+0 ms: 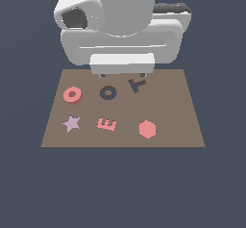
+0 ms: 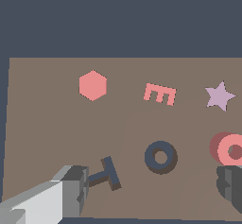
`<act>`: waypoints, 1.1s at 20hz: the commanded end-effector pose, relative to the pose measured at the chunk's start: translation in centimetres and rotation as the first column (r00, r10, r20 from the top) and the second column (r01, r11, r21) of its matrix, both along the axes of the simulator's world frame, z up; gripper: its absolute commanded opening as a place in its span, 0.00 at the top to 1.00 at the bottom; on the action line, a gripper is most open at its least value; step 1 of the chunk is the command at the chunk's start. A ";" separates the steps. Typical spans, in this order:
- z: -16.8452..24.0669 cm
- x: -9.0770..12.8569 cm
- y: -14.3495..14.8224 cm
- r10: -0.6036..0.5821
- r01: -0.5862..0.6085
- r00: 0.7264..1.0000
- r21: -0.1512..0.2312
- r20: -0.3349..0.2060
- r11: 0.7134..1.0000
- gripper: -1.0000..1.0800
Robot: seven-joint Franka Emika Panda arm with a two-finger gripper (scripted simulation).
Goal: Insert a designated object into the corresponding slot on a board.
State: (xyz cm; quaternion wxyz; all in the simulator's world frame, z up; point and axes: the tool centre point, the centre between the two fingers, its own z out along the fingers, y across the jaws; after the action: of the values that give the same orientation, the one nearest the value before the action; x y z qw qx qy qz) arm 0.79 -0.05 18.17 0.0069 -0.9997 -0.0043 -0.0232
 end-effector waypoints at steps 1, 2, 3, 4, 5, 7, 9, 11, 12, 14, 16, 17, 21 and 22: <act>0.0 0.0 0.0 0.000 0.000 1.000 0.000 0.000 1.000 0.04; 0.0 0.0 0.0 -0.001 0.001 1.000 0.000 0.000 1.000 0.04; -0.1 0.0 -0.2 -0.005 0.005 1.000 0.000 0.000 1.000 0.04; -0.3 0.0 -0.4 -0.011 0.011 1.000 0.000 -0.001 1.000 0.04; -0.5 0.1 -0.6 -0.020 0.020 1.000 0.000 -0.002 1.000 0.04; -1.1 0.2 -1.5 -0.045 0.045 0.999 -0.001 -0.004 0.999 0.04; -2.0 0.3 -2.6 -0.081 0.081 0.997 -0.002 -0.007 0.997 0.04; -3.1 0.3 -4.2 -0.128 0.128 0.992 -0.003 -0.011 0.992 0.04; -3.8 0.3 -5.1 -0.156 0.156 0.988 -0.004 -0.013 0.988 0.04; -5.3 0.1 -7.2 -0.220 0.220 0.975 -0.005 -0.019 0.975 0.04; -7.2 -0.2 -9.6 -0.293 0.293 0.956 -0.008 -0.025 0.956 0.04; -8.0 -0.4 -10.8 -0.327 0.327 0.944 -0.009 -0.028 0.945 0.04; -10.8 -1.5 -14.4 -0.436 0.436 0.899 -0.013 -0.037 0.900 0.04; -11.3 -1.8 -15.1 -0.457 0.457 0.889 -0.013 -0.039 0.890 0.04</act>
State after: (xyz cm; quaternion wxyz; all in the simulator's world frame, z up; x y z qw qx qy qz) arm -0.63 -14.02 7.72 -0.0002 -0.9773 0.2117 -0.0044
